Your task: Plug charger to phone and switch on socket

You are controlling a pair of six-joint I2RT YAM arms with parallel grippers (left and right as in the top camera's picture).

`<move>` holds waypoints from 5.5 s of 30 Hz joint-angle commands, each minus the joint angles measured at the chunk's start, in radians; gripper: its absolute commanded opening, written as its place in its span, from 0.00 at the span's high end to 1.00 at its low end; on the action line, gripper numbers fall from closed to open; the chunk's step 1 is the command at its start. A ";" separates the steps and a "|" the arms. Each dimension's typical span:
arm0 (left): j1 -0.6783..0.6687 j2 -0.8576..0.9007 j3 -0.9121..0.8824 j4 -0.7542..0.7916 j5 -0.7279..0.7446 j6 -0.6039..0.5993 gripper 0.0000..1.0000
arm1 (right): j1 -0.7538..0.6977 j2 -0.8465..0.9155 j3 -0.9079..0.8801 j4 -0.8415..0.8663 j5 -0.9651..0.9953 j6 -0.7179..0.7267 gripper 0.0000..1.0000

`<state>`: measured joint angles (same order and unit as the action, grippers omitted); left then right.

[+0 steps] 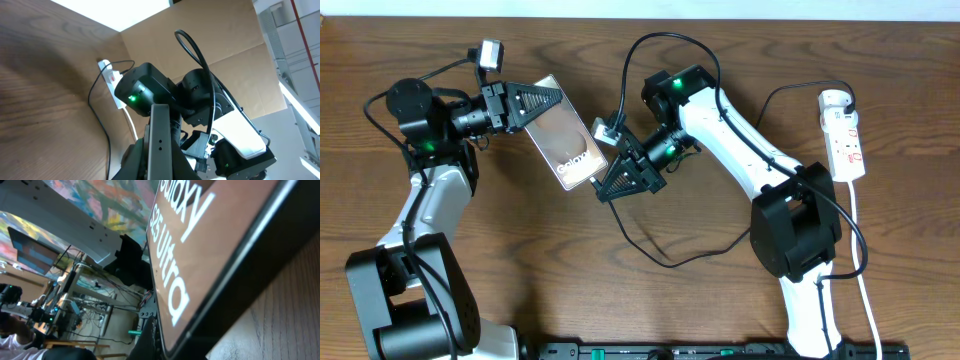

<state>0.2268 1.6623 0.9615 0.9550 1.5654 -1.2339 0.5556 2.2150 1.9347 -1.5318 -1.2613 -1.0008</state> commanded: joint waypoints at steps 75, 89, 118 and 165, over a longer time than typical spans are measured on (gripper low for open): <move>-0.040 -0.021 0.011 0.013 -0.013 0.026 0.93 | -0.026 -0.004 -0.002 0.028 -0.055 0.028 0.98; -0.043 -0.021 0.011 0.013 -0.039 0.048 0.93 | -0.026 -0.004 -0.002 0.035 -0.094 0.027 0.98; -0.031 -0.021 0.010 0.013 -0.122 -0.007 0.93 | -0.026 -0.004 -0.002 0.036 -0.098 0.028 0.98; 0.009 -0.021 0.010 0.013 -0.126 -0.080 0.93 | -0.050 -0.004 -0.002 0.029 -0.122 0.089 0.98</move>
<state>0.2565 1.6623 0.9615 0.9573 1.4368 -1.2903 0.5159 2.2150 1.9343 -1.5021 -1.3647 -0.9230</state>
